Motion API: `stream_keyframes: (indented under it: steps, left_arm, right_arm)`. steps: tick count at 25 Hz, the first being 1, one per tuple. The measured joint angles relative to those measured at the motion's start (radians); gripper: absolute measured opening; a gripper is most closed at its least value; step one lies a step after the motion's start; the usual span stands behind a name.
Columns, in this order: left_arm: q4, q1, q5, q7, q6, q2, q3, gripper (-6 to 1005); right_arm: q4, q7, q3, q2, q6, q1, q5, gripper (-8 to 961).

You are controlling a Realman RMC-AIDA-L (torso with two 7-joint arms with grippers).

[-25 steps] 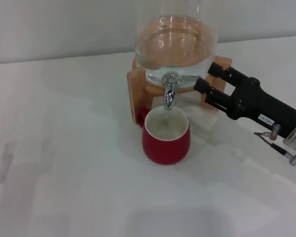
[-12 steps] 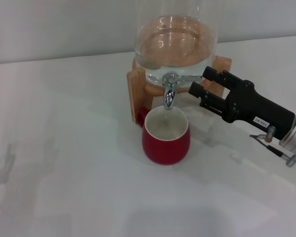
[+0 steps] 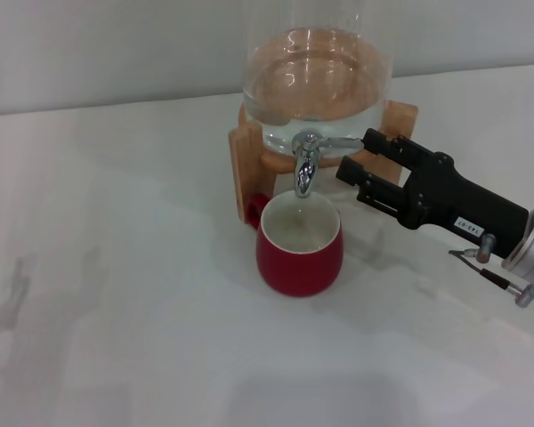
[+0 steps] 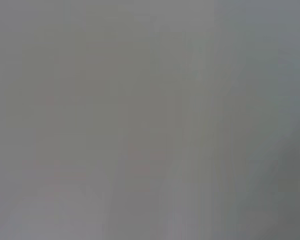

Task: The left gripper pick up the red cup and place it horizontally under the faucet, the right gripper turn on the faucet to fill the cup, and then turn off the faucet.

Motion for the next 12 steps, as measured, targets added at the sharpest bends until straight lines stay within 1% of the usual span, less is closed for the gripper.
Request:
stream_keyframes:
  steps: [12]
  left_arm:
    - [0.001, 0.000, 0.000, 0.000, 0.000, 0.001, 0.002, 880]
  right_arm:
    - [-0.002, 0.016, -0.028, 0.002, -0.020, -0.006, -0.001, 707]
